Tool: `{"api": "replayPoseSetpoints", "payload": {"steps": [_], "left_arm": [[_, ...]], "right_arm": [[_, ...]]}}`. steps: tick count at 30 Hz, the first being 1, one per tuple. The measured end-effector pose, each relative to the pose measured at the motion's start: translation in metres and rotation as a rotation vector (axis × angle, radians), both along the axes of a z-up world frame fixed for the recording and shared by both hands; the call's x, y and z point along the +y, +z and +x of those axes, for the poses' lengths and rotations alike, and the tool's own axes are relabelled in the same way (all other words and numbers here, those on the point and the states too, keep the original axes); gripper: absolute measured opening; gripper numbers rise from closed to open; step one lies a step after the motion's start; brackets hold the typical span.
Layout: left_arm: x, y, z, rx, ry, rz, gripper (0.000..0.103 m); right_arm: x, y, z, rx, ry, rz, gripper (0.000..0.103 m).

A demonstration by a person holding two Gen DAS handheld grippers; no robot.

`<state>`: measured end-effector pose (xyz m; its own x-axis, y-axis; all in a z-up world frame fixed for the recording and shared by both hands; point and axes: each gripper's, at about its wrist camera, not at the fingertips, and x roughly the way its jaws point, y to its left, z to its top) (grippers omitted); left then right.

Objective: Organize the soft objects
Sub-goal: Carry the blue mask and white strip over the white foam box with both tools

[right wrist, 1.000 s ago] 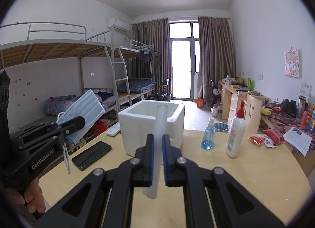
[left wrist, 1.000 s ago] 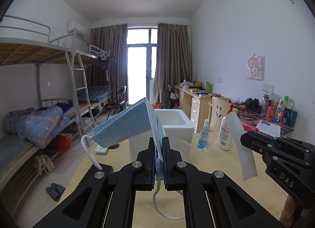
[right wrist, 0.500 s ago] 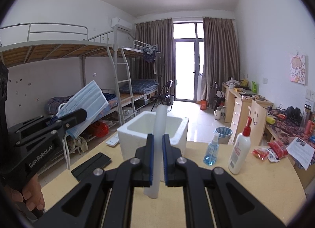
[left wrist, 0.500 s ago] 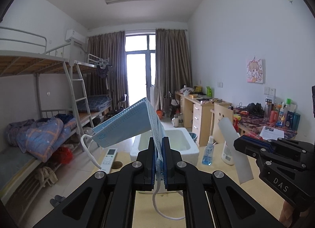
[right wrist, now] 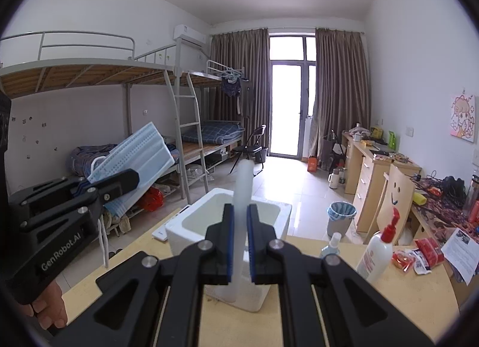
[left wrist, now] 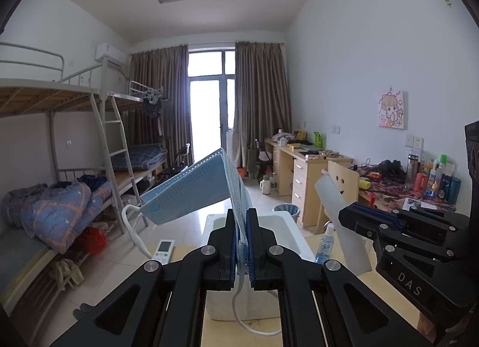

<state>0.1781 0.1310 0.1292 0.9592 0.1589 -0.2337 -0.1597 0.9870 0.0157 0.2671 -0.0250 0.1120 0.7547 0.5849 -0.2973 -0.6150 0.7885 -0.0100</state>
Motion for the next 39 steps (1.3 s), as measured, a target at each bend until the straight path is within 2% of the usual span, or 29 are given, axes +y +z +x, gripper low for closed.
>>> {"api": "replayPoseSetpoints", "payload": {"steps": [21,29,39], "left_arm": [[0.03,-0.017,0.089,0.059,0.053,0.002,0.006],[0.034,-0.021,0.098,0.082,0.032,0.015,0.006],[0.022,-0.018,0.115,0.1,-0.019,0.002,0.006]], "right_arm": [[0.041,-0.018,0.059,0.063,0.011,0.002,0.011],[0.049,-0.017,0.068,0.079,0.018,-0.005,0.011],[0.031,-0.01,0.071,0.072,-0.04,-0.005,0.011]]}}
